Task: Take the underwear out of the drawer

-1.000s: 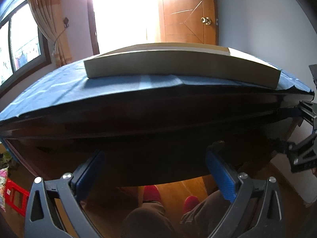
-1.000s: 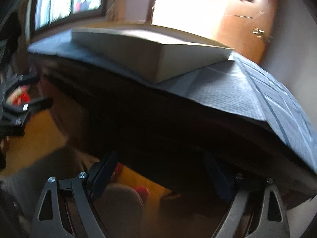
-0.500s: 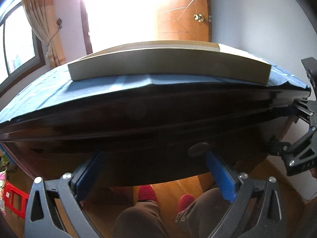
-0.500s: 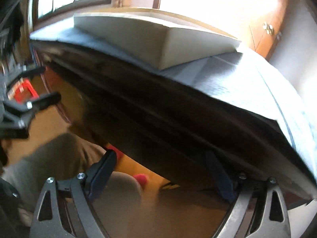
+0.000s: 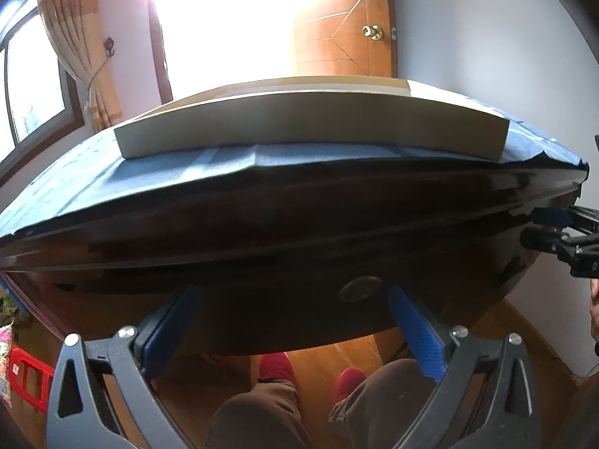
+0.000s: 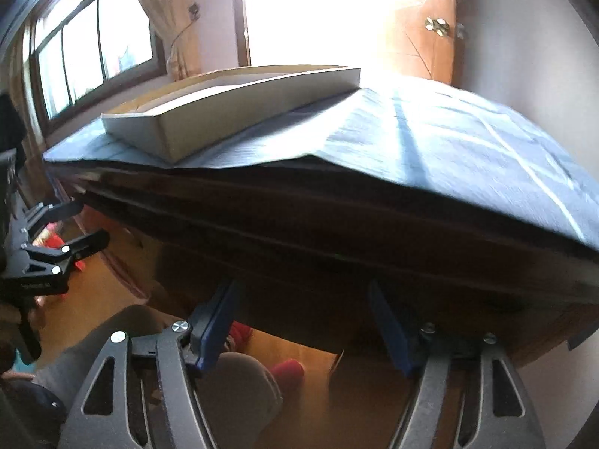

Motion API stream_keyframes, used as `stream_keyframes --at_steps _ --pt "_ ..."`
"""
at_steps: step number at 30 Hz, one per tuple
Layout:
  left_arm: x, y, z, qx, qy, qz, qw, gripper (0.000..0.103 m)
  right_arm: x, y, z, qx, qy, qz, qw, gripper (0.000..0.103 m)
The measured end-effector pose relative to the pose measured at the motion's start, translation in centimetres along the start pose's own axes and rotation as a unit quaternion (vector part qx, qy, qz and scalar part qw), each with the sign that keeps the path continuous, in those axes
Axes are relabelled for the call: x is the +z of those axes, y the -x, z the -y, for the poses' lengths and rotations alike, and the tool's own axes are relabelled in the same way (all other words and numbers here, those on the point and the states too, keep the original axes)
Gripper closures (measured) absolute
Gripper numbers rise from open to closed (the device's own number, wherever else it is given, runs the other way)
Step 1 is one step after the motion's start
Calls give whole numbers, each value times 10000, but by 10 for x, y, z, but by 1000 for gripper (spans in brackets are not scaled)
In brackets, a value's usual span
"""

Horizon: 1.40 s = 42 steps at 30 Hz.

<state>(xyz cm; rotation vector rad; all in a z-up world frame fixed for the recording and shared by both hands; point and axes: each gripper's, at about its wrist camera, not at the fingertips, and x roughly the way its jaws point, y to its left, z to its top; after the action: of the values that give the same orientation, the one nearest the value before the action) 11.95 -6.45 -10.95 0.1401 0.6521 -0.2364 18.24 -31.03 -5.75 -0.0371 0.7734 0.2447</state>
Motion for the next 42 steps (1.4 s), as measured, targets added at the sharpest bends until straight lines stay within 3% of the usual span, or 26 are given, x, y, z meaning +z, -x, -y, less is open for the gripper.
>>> stream_keyframes --at_steps 4,7,14,28,42 --pt "0 -3 6 -59 5 -40 10000 1 -4 -6 17 29 -121 -84 9999 32" --pt "-1 -6 13 -29 -76 -68 9999 1 -2 -18 25 418 -245 -146 9987 40" --pt "-2 -12 13 -25 14 -168 9999 1 -1 -30 22 682 -24 -184 9975 41" --pt "-17 10 6 -51 -106 -60 9999 0 -26 -4 -5 422 177 -375 9982 41" --pt "-16 19 -9 -151 327 -152 9992 0 -39 14 -16 245 97 -394 9989 40"
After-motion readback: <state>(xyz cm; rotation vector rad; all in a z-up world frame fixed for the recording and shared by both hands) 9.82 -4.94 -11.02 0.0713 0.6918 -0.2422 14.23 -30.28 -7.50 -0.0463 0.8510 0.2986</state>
